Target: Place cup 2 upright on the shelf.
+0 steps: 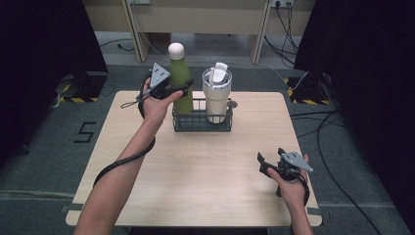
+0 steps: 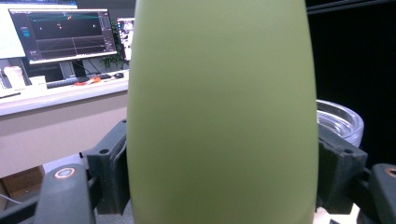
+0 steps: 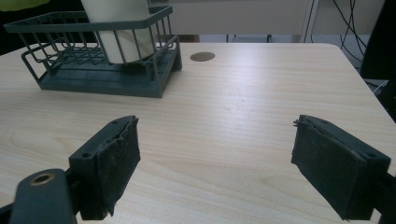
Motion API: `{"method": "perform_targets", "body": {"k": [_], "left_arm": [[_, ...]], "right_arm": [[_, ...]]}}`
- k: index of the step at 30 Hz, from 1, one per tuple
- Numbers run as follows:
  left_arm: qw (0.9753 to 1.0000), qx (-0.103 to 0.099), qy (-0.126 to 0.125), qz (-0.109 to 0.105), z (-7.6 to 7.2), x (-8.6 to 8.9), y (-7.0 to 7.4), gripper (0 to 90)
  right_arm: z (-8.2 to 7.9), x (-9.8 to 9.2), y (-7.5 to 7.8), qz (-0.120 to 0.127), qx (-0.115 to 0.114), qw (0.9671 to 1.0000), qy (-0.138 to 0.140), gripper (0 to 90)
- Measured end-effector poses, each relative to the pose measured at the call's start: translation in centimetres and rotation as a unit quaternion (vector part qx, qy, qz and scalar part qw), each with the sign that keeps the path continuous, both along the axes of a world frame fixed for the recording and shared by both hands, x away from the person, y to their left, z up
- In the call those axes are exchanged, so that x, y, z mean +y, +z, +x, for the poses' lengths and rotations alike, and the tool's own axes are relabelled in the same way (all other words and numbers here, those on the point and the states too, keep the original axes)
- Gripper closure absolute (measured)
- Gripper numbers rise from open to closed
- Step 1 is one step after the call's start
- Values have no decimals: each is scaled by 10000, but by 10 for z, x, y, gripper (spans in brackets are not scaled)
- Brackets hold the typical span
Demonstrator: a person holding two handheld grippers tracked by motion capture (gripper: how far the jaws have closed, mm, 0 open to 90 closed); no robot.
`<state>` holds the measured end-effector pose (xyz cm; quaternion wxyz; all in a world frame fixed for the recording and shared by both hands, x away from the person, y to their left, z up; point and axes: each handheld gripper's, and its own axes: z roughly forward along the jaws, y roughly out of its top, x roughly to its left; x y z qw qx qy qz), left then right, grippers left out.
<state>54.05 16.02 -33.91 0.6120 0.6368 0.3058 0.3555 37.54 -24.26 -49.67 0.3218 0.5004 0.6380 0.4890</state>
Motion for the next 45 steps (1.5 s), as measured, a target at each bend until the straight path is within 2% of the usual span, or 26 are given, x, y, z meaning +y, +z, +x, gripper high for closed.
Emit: {"method": "perform_targets", "body": {"k": [22,34,45], "left_arm": [[9996,183,213,34,25,-7,-5,223],[9992,238,313,89,32,-7,-7,222],[9986,362,377,89,37,-7,-17,222]], "right_arm": [[0,-1,0,25,5,10000,9,150],[0,-1,-1,-4,19,10000,30,150],[1,1,-3,-29,45,10000,62,150]]}}
